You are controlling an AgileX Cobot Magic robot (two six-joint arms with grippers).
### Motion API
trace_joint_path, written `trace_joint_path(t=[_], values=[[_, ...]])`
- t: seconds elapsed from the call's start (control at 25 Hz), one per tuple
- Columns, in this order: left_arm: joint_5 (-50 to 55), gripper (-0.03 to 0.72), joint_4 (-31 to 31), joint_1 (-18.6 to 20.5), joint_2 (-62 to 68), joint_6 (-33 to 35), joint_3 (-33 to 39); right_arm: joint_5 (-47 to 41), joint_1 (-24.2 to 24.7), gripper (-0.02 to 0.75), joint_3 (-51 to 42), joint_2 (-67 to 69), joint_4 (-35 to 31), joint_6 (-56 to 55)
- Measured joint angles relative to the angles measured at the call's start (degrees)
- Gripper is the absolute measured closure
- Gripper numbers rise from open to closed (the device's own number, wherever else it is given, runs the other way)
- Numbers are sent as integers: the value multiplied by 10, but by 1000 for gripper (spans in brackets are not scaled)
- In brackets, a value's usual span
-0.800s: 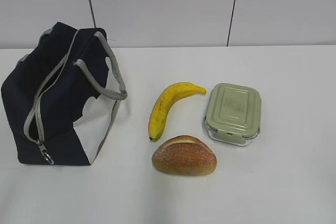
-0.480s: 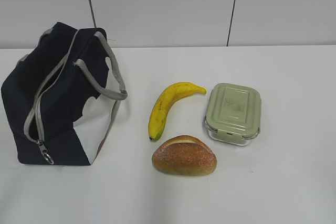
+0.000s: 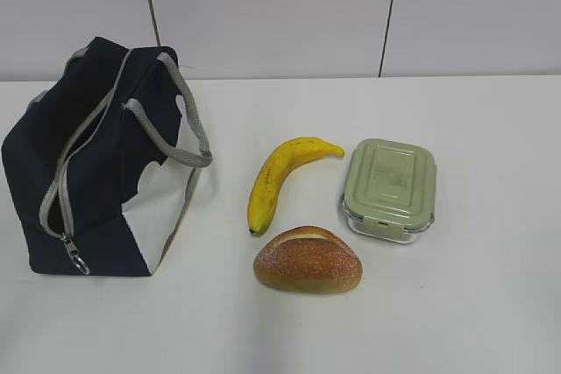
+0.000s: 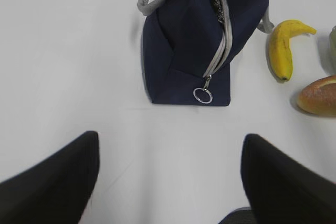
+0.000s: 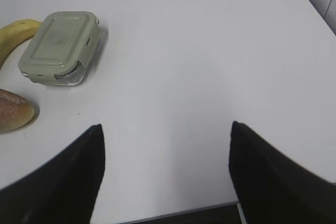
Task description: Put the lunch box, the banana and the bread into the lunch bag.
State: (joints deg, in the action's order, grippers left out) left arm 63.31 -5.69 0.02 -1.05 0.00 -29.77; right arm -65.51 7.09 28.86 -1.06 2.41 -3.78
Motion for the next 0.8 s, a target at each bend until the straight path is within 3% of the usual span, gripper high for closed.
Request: trace_joint_path(t=[0.16, 0.32, 0.8], values=[[-1, 145, -14, 0, 44, 0, -18, 0, 0, 194, 0, 0, 0, 0], [-4, 145, -18, 0, 144, 0, -83, 0, 0, 194, 0, 0, 0, 0], [-31, 146, -76, -7, 526, 0, -360, 0, 0, 194, 0, 0, 0, 0]])
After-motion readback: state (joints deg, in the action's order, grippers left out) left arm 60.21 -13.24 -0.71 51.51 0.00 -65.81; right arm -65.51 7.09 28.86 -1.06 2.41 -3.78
